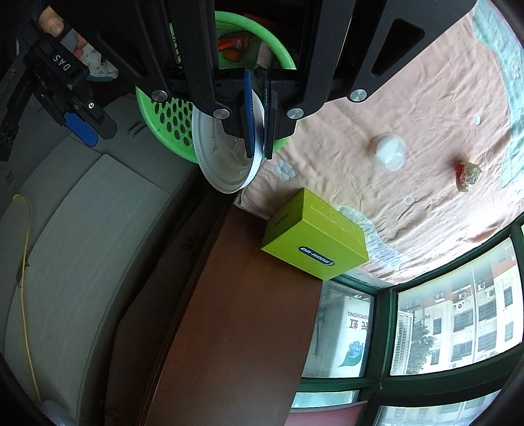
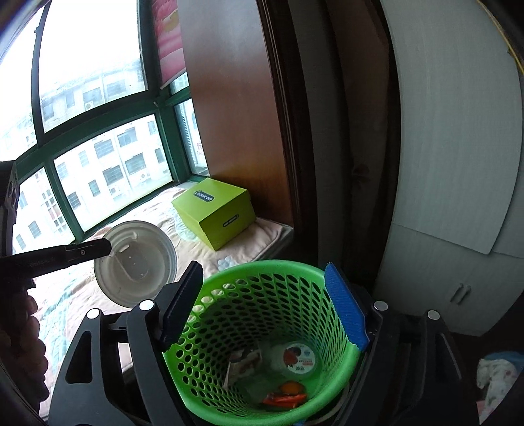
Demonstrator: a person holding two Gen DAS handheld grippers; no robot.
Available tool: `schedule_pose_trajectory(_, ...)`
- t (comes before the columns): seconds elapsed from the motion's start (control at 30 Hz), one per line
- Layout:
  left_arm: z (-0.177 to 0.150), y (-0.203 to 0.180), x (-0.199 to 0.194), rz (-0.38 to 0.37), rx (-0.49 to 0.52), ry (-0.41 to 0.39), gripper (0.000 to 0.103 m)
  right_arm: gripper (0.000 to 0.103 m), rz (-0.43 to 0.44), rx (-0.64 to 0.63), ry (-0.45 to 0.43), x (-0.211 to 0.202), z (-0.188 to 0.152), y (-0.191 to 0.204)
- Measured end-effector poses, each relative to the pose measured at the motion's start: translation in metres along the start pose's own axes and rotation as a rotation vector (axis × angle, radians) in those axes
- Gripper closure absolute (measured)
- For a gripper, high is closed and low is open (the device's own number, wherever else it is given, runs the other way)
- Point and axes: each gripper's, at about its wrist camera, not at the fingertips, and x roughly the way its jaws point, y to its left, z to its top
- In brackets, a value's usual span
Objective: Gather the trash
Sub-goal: 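Lower the white lid into the green basket and open the left gripper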
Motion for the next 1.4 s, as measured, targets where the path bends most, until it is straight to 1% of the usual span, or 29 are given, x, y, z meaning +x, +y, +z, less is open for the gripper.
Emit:
schedule_pose_trajectory(0.2, -0.004, -0.018, 0.009, -0.024, 0.028, 0.026, 0.097, 0.024, -0.018, 0.005, -0.014, -0.008, -0.002, -0.008)
schedule_pose_trajectory(0.63, -0.008, -0.046, 0.025, -0.062, 0.072, 0.062, 0.097, 0.024, -0.035, 0.031, -0.027, -0.017, -0.005, -0.02)
schedule_pose_trajectory(0.77, -0.01, -0.049, 0.028, -0.068, 0.07, 0.066, 0.084, 0.024, -0.035, 0.037, -0.026, -0.018, -0.006, -0.022)
schedule_pose_trajectory(0.83, -0.011, -0.048, 0.029, -0.068, 0.067, 0.07, 0.081, 0.024, -0.033, 0.04, -0.024, -0.018, -0.006, -0.023)
schedule_pose_trajectory(0.87, -0.011, -0.047, 0.028, -0.069, 0.062, 0.07, 0.075, 0.024, -0.031, 0.04, -0.024, -0.018, -0.006, -0.023)
schedule_pose_trajectory(0.93, -0.012, -0.045, 0.028, -0.057, 0.056, 0.065, 0.07, 0.024, -0.028, 0.038, -0.022, -0.017, -0.006, -0.022)
schedule_pose_trajectory(1.1, -0.012, -0.038, 0.022, -0.034, 0.043, 0.057, 0.066, 0.023, -0.016, 0.028, -0.019, -0.016, -0.006, -0.018)
schedule_pose_trajectory(1.17, -0.012, -0.034, 0.019, -0.02, 0.039, 0.051, 0.06, 0.022, -0.01, 0.025, -0.017, -0.015, -0.006, -0.015)
schedule_pose_trajectory(1.23, -0.012, -0.03, 0.016, -0.008, 0.034, 0.047, 0.058, 0.022, -0.006, 0.021, -0.013, -0.013, -0.006, -0.012)
schedule_pose_trajectory(1.33, -0.011, -0.022, 0.013, 0.015, 0.023, 0.04, 0.051, 0.021, 0.003, 0.013, -0.008, -0.011, -0.006, -0.008)
schedule_pose_trajectory(1.4, -0.01, -0.017, 0.011, 0.027, 0.016, 0.036, 0.051, 0.02, 0.009, 0.008, -0.005, -0.01, -0.005, -0.004)
